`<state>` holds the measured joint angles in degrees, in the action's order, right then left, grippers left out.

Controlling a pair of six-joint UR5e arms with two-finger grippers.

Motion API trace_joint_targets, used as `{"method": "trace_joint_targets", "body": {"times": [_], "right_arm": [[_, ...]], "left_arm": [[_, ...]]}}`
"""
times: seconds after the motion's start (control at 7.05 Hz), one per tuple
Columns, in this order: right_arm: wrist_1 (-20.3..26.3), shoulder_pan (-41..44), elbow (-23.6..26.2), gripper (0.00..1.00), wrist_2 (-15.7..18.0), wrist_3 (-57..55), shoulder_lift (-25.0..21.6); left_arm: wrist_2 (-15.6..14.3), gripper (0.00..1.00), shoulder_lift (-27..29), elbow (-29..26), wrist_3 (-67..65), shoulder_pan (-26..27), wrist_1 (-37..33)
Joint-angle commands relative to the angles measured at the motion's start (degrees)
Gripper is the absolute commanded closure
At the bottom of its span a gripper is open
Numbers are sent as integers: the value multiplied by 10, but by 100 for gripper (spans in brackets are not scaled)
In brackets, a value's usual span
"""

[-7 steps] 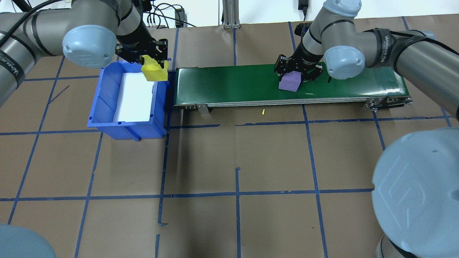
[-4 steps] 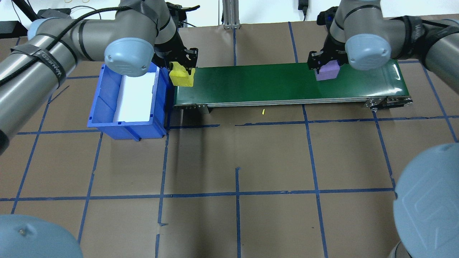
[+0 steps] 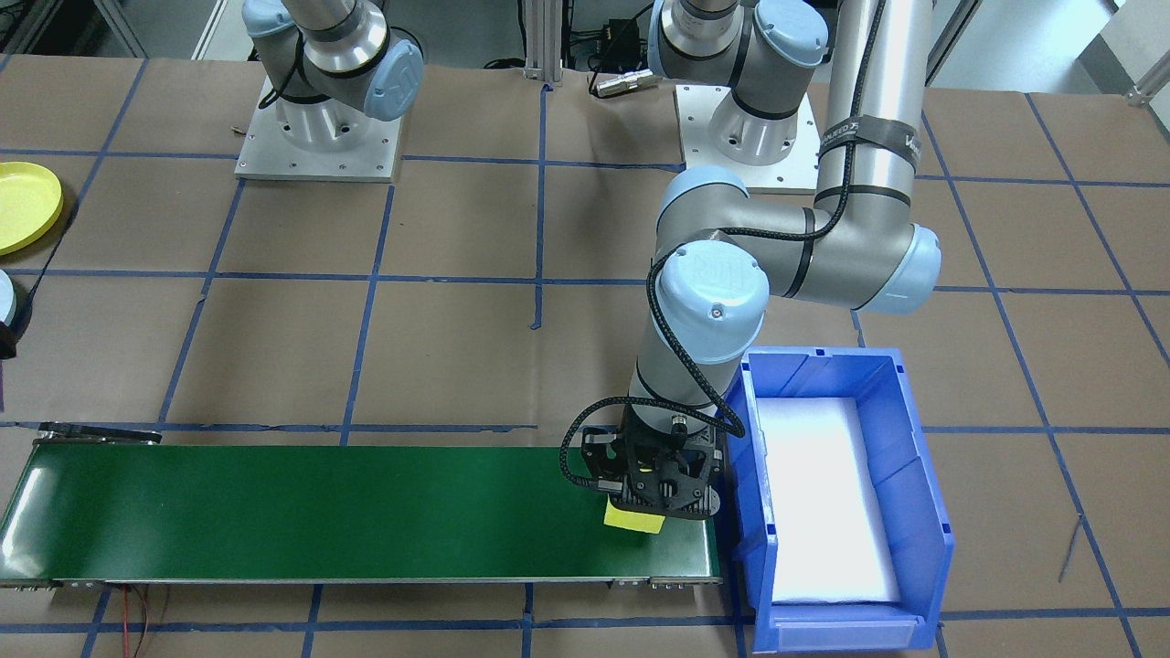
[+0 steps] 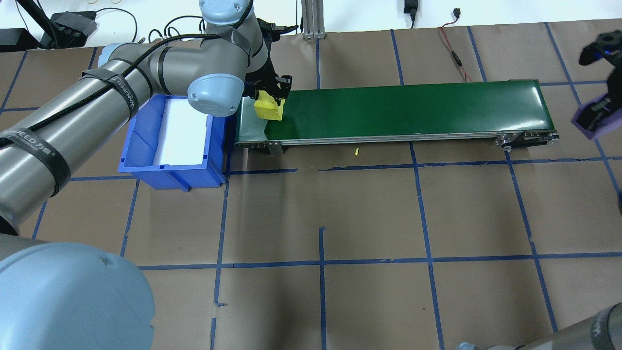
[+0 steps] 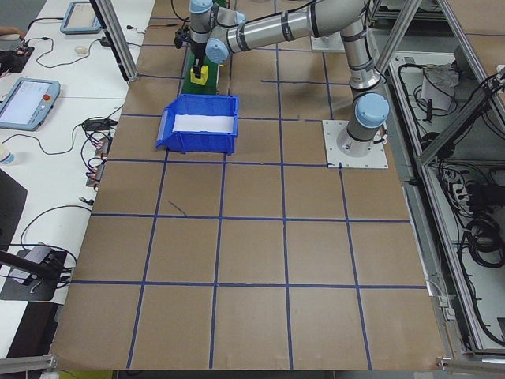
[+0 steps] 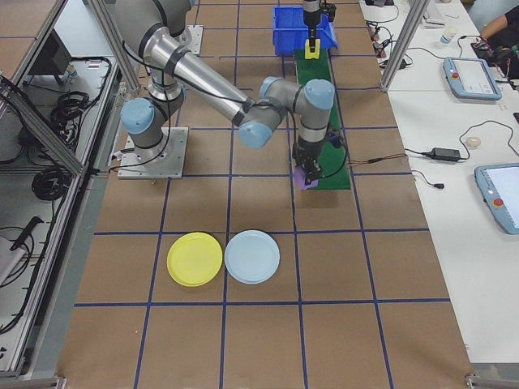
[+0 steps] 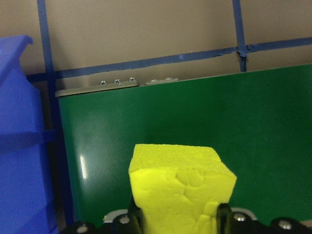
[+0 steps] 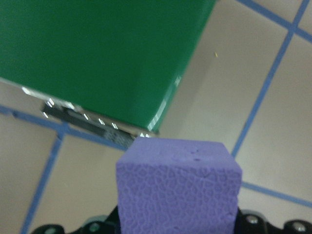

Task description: Move block left to right into plate

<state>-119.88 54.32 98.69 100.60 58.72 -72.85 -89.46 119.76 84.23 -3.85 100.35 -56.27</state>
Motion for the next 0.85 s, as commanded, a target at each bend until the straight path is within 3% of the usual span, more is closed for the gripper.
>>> {"method": "trace_joint_targets", "body": {"times": [0.0,0.14,0.28,0.43,0.57,0.71], "right_arm": [[-58,-135,70,63,0,107,3],[-75,-181,97,54,0,127,7],[-81,-230,106,50,-1,139,15],[-118,-245,105,26,-28,184,34],[-126,-247,105,0,-56,191,43],[-124,-247,102,0,-63,151,35]], "left_arm": [[-9,20,11,8,-9,-3,7],[-9,5,7,7,-8,-5,7],[-12,0,-11,4,-7,-9,4],[-11,0,-49,7,-7,-12,-28],[-11,0,-98,3,-6,-14,-97],[-12,0,-151,9,-6,-21,-152]]}}
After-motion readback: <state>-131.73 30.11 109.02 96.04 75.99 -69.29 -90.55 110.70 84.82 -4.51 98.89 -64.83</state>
